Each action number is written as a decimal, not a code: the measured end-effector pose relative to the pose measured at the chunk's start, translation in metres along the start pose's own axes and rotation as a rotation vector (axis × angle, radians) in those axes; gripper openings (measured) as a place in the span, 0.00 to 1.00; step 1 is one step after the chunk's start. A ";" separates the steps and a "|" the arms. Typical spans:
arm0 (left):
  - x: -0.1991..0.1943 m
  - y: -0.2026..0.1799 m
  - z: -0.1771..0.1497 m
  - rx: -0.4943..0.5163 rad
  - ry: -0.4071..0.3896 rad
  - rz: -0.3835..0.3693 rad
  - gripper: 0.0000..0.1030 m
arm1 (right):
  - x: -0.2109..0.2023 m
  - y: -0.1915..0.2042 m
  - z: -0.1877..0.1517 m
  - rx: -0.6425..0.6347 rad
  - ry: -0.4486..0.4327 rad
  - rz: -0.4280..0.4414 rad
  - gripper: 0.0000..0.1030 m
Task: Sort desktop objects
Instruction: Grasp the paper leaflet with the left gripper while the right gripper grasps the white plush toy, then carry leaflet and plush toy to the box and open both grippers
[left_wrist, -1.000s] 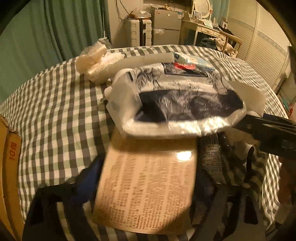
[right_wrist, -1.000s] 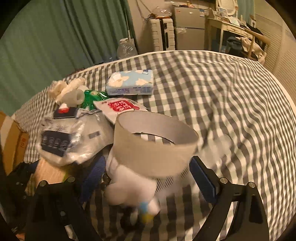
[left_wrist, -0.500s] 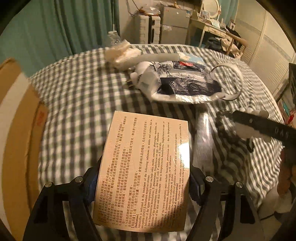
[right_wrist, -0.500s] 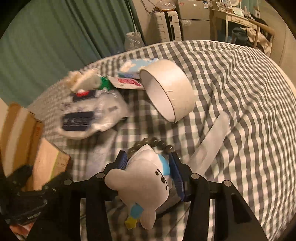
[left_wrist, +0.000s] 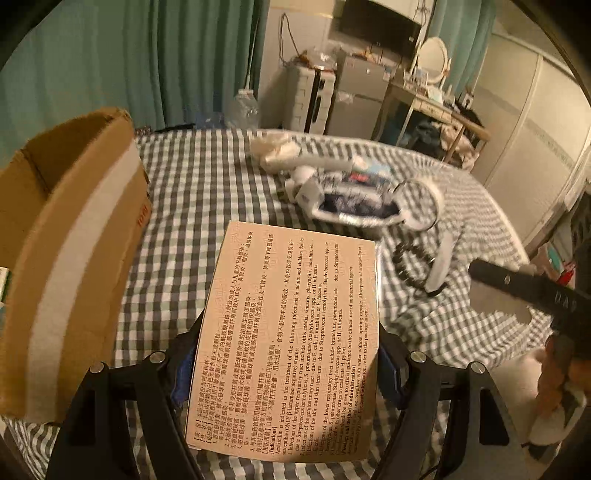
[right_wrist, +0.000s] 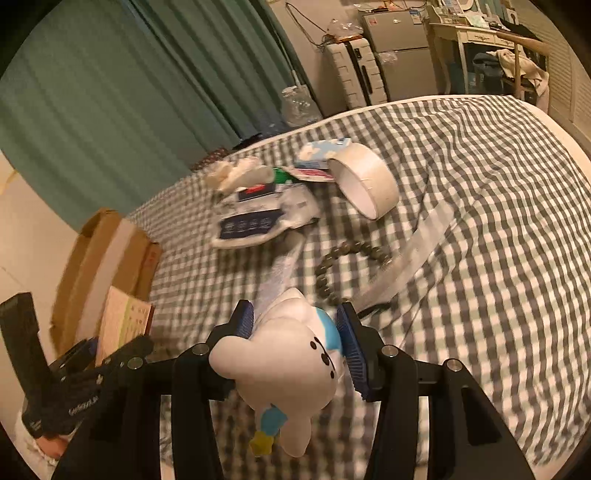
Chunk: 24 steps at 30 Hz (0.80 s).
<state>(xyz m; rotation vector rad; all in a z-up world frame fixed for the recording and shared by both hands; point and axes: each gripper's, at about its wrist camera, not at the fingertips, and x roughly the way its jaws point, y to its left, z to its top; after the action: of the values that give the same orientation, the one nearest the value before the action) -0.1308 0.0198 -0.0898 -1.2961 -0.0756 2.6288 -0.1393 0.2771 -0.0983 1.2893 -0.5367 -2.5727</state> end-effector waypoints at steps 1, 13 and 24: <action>-0.006 0.000 0.000 -0.005 -0.011 -0.005 0.76 | -0.004 0.005 -0.001 -0.008 -0.004 0.003 0.46; -0.112 0.061 0.052 -0.029 -0.164 0.051 0.76 | -0.047 0.146 0.009 -0.297 -0.076 0.040 0.46; -0.165 0.194 0.098 -0.112 -0.228 0.218 0.76 | 0.003 0.312 0.067 -0.392 -0.016 0.287 0.46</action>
<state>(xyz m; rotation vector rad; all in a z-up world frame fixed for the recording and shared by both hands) -0.1427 -0.1997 0.0723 -1.0855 -0.1245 2.9898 -0.1865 0.0070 0.0645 0.9805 -0.1856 -2.3010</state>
